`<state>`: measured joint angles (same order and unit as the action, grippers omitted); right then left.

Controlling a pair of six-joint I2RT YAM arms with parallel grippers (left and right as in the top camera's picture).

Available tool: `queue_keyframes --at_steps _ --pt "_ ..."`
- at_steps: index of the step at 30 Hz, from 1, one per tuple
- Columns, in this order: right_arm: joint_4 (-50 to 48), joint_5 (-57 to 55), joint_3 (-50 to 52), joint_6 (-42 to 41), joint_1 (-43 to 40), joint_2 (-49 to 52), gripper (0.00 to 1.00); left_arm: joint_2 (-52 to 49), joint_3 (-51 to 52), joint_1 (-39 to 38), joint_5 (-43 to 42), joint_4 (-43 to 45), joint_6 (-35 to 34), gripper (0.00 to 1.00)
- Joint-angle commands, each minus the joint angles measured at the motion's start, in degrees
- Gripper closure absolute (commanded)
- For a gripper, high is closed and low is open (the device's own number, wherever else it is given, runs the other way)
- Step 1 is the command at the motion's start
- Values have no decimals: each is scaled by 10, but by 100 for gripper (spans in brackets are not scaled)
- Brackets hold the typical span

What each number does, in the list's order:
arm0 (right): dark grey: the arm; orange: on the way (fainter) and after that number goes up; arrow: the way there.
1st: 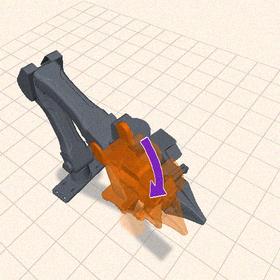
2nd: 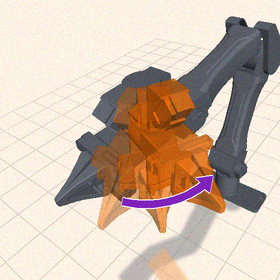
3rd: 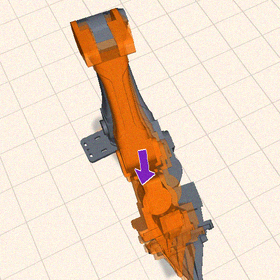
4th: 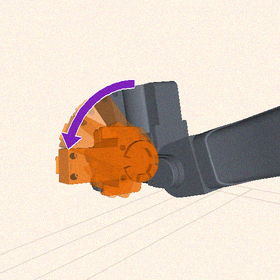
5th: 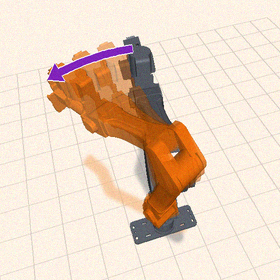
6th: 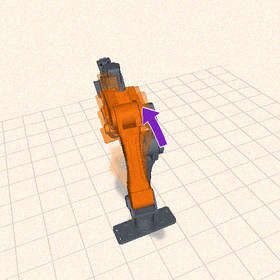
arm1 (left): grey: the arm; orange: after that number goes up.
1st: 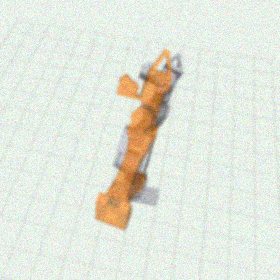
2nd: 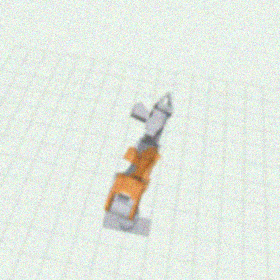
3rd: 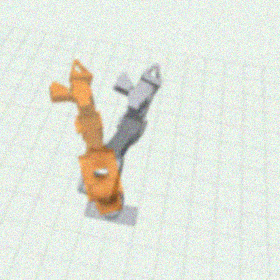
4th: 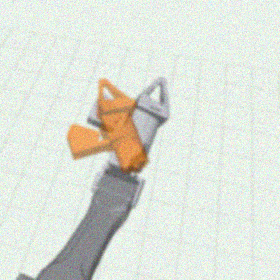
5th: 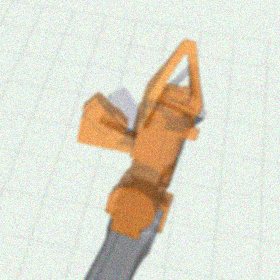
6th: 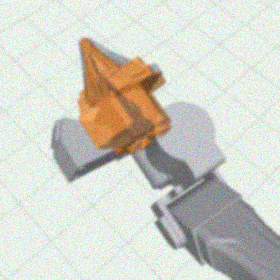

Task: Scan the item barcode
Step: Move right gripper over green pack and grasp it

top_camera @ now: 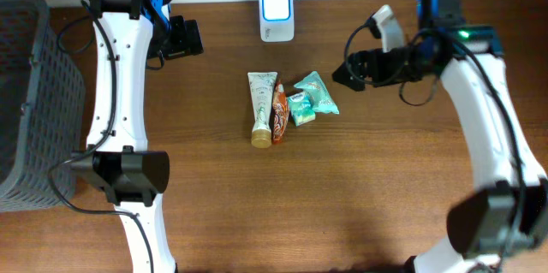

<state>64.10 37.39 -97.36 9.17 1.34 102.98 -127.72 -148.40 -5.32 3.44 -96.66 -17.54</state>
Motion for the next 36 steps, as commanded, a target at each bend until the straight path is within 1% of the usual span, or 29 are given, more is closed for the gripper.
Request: queue_keyframes --at_steps 1,5,7,9,11,14,17,19,25,27,30,34,36 --pt "-3 -89 -11 -2 35 52 2 7 -5 0 4 -1 1 1" --pt "-57 -282 -11 -53 104 88 1 7 -5 0 5 -1 1 1" --pt "-81 -359 -11 -75 138 96 1 7 -5 0 5 0 1 1" --pt "-112 -473 -11 -105 186 106 1 7 -5 0 4 -1 1 1" --pt "-131 -546 -10 -106 220 114 0 7 -5 0 4 -1 1 1" --pt "-140 -620 -10 -106 248 139 4 7 -5 0 4 -1 1 1" --pt "-140 -619 -7 -106 245 166 4 7 -5 0 4 -1 1 1" --pt "-141 -611 -7 -113 240 184 6 7 -5 0 4 -1 1 1" --pt "-162 -547 -7 -112 238 199 8 7 -5 0 4 0 1 1" --pt "-167 -541 -7 -112 237 200 14 7 -5 0 4 -1 1 1" --pt "-180 -541 3 -112 236 205 20 7 -5 0 4 -1 1 1" --pt "-190 -541 7 -112 236 216 34 7 -5 0 5 -1 1 1" --pt "-196 -541 7 -114 236 223 36 7 -5 0 4 -1 1 1"
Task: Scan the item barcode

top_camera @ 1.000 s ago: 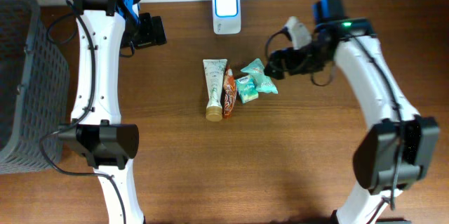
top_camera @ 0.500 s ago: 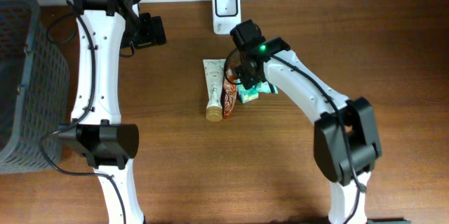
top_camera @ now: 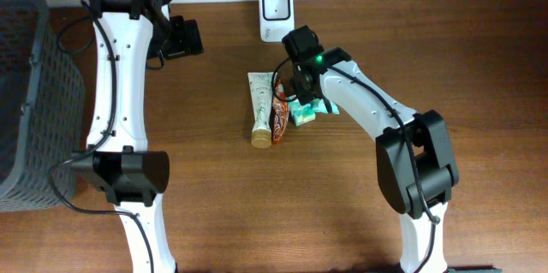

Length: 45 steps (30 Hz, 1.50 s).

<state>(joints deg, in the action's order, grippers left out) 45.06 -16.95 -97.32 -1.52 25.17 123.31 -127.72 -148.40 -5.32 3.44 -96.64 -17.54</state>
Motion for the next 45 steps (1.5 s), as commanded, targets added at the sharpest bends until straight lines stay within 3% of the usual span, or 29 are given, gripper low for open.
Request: queue_keyframes --at_steps 1,6,9,10,15,17,22,25,29,35,39,43,45 --pt "-9 3 7 -7 -2 24 36 7 -5 0 4 -1 1 1" --pt "-11 3 7 -23 -2 42 39 7 -5 0 4 -1 1 1" --pt "-12 3 7 -31 -2 44 58 7 -5 0 4 -1 1 1" --pt "-12 3 7 -37 -2 43 68 7 -5 0 4 -1 1 1" --pt "21 71 -19 -59 -21 41 96 7 -5 0 5 -1 1 1" --pt "45 120 -40 -59 -39 41 96 7 -5 0 4 -1 1 1" --pt "122 361 -107 -57 -136 41 96 7 -5 0 4 -1 1 1" --pt "142 569 -109 -18 -215 42 96 7 -5 0 4 -1 1 1" --pt "159 693 -72 10 -297 45 96 7 -5 0 4 -1 1 1" --pt "138 727 24 20 -347 45 96 7 -5 0 4 -1 1 1" --pt "141 687 29 26 -357 42 96 7 -5 0 4 -1 1 1" --pt "186 577 -26 25 -350 27 96 7 -5 0 4 -1 1 1" --pt "221 450 -76 0 -330 10 96 7 -5 0 4 -1 1 1"
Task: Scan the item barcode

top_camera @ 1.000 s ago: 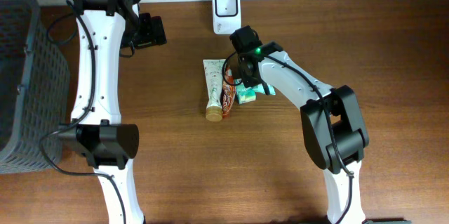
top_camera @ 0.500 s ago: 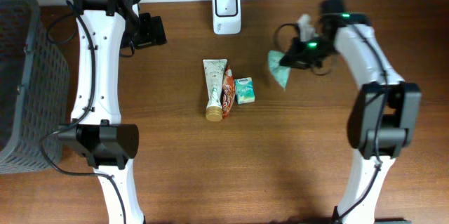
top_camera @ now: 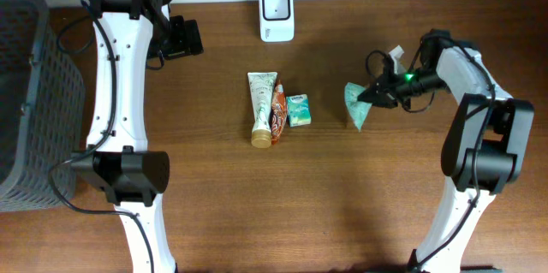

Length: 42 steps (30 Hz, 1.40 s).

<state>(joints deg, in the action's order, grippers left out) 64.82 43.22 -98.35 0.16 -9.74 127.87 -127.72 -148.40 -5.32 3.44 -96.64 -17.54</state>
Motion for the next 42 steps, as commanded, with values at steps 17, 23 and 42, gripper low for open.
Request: queue_keyframes --at_steps 17,23,42 --pt "-37 -673 -105 -157 322 -8 56 7 -5 0 4 -1 1 1" --pt "7 -574 -151 -161 293 -22 40 7 -5 0 4 -1 1 1" --pt "-73 -195 10 -49 166 -14 29 7 -5 0 4 -1 1 1"
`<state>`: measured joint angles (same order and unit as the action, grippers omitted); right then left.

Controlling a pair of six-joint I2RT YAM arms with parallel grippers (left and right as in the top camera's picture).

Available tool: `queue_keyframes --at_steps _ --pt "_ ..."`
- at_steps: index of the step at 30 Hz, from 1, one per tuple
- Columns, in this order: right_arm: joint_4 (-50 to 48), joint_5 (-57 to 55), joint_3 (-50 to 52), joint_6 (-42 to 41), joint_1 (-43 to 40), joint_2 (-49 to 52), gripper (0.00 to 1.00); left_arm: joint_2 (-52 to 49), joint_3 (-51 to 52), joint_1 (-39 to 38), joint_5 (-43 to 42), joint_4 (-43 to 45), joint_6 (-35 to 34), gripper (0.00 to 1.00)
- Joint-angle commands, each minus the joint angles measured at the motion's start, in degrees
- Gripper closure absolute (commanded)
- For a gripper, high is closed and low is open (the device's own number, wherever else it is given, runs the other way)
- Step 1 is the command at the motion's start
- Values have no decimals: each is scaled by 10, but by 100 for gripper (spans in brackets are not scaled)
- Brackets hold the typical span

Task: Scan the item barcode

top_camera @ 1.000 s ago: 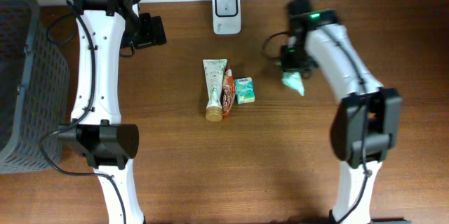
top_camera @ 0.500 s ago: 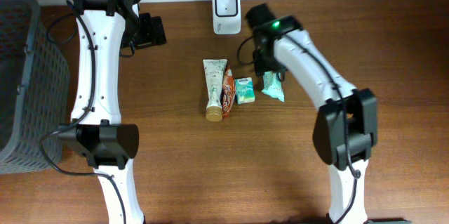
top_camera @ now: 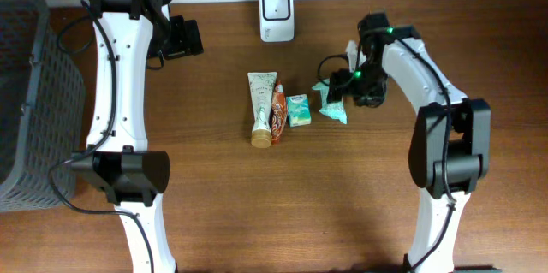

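A white scanner (top_camera: 276, 3) stands at the back middle of the table. My right gripper (top_camera: 345, 87) is shut on a teal packet (top_camera: 332, 103), which it holds right of the item row and in front-right of the scanner. The row holds a cream tube (top_camera: 262, 106), an orange sachet (top_camera: 277, 112) and a small teal packet (top_camera: 298, 110). My left gripper (top_camera: 181, 38) hangs at the back left, far from the items; how its jaws stand does not show.
A grey mesh basket (top_camera: 30, 93) stands at the table's left edge. The left arm (top_camera: 120, 93) runs down the left side and the right arm (top_camera: 432, 68) arcs along the right side. Bare brown table (top_camera: 282, 213) lies in front.
My right gripper has moved left with the teal packet, from the right part of the table to just beside the item row, nearer the scanner. The left arm has not moved.
First my right gripper was at the back right with the teal packet lying in the row and the scanner face lit. Then it was down on that packet. Then it held the packet off to the right, and now holds it beside the row.
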<state>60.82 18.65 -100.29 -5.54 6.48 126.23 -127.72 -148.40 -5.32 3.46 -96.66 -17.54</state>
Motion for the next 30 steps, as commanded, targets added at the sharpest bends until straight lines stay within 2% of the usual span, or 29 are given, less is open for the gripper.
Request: queue_keyframes --at_steps 1,2,3,6,8,11,16,19,24,27,30 --pt "-49 51 40 6 5 3 34 7 -5 0 4 -1 1 1" --pt "-57 51 45 7 6 3 36 7 -5 0 4 0 1 1" --pt "-68 51 52 7 7 3 43 7 -5 0 4 -1 1 1" --pt "-85 47 52 7 12 2 78 7 -5 0 4 -1 1 1" --pt "-93 46 40 7 18 2 96 7 -5 0 4 0 1 1" --pt "-85 36 -3 6 24 2 96 7 -5 0 4 -1 1 1" --pt "-85 -13 -139 6 49 2 96 7 -5 0 4 0 1 1" --pt "-168 -62 -183 7 76 2 96 7 -5 0 4 0 1 1" --pt "-327 -259 -181 23 127 22 96 7 -5 0 4 -1 1 1" --pt "-404 -284 -181 78 146 57 96 7 -5 0 4 -1 1 1" --pt "-430 -283 -181 81 152 81 96 7 -5 0 4 -1 1 1"
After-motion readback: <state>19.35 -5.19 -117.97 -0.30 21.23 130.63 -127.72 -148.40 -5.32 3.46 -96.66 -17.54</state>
